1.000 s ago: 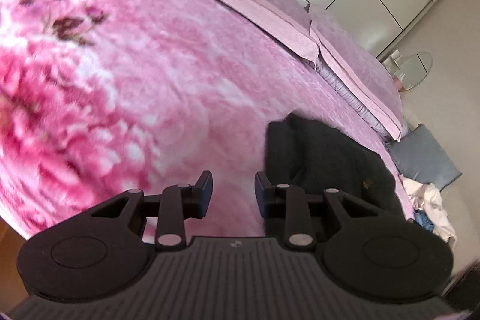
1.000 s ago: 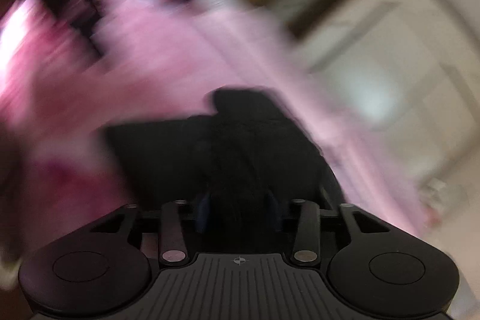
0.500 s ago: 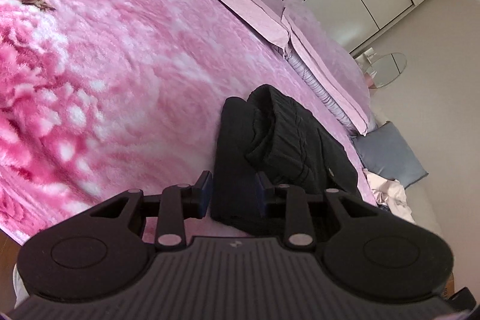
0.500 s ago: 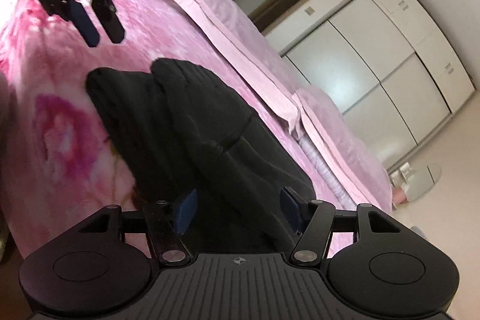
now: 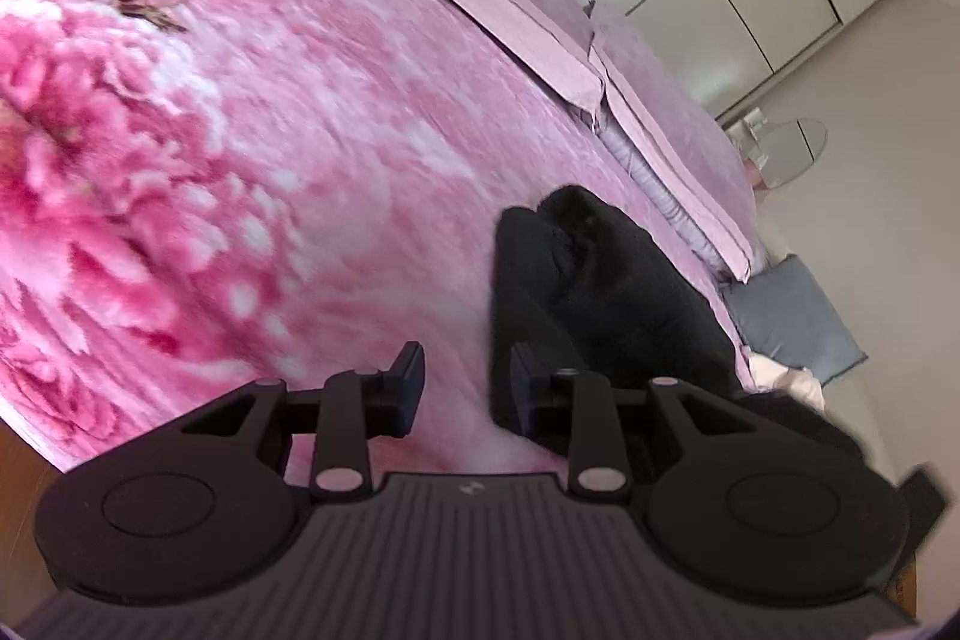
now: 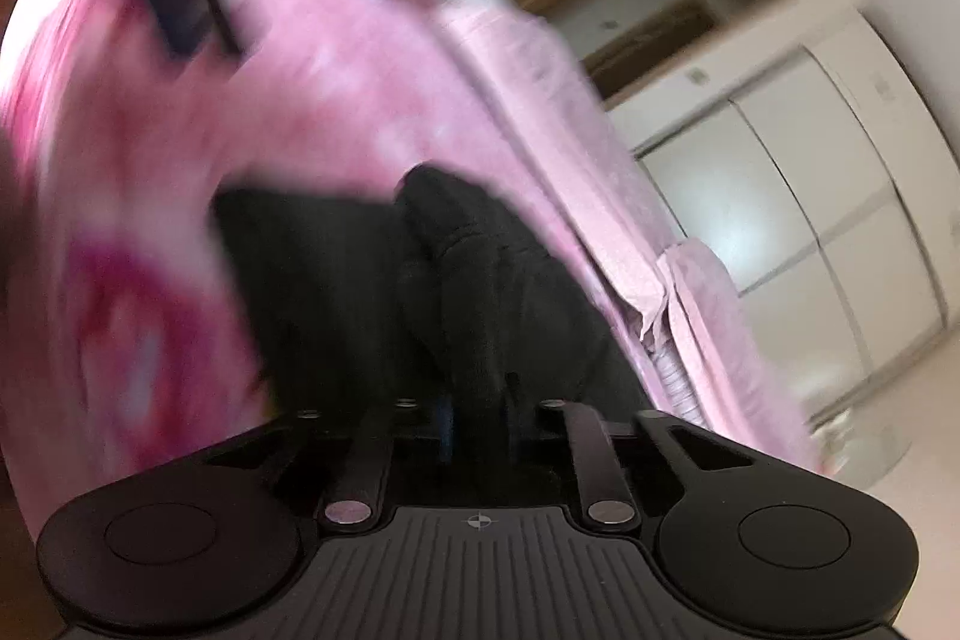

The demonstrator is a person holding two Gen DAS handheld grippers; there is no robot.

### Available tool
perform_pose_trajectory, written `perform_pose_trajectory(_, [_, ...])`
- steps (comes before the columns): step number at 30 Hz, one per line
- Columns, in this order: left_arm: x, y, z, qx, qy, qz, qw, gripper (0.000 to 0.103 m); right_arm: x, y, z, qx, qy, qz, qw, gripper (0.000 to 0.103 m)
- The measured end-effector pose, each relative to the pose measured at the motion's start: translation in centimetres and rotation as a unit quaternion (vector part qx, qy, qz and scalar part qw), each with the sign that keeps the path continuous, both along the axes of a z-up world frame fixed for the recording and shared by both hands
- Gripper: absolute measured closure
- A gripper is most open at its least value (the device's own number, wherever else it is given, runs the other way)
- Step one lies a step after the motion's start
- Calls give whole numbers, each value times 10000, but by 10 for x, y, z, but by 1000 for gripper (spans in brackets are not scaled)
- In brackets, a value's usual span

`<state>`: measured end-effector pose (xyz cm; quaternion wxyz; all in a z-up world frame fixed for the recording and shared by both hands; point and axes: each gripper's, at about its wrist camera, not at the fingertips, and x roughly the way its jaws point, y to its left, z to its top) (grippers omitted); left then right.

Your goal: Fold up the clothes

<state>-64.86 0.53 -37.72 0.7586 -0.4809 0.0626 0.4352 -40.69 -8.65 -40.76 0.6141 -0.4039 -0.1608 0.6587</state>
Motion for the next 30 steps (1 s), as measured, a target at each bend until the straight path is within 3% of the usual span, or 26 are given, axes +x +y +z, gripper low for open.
perform_pose_trajectory(4, [-9, 3, -1, 5, -3, 122, 9999, 78, 5, -10, 43, 500, 869, 251, 9946, 93])
perform_pose_trajectory(7, [-14, 5, -4, -32, 23, 215, 9998, 78, -12, -19, 31, 208, 698, 518, 9960, 93])
perform_pose_trajectory(10, [-19, 4, -4, -26, 25, 222, 9997, 78, -19, -21, -1, -245, 384, 537, 9975, 93])
perform_pose_trajectory(16, [-17, 7, -8, -71, 81, 267, 9996, 78, -12, -33, 15, 150, 598, 558, 9965, 93])
perform_pose_trajectory(20, [-7, 10, -7, -48, 148, 162, 9997, 78, -19, -29, -14, -250, 386, 629, 9970, 92])
perform_pose_trajectory(23, [1, 9, -4, -17, 212, 102, 9997, 78, -32, -26, -25, -132, 28, 532, 9985, 79])
perform_pose_trajectory(26, [7, 7, 8, 172, 268, 90, 9995, 78, -30, -27, -12, -353, 350, 630, 9968, 53])
perform_pose_trajectory(30, [19, 3, 36, 705, 493, -63, 9963, 78, -15, -52, 8, 77, 806, 435, 9958, 50])
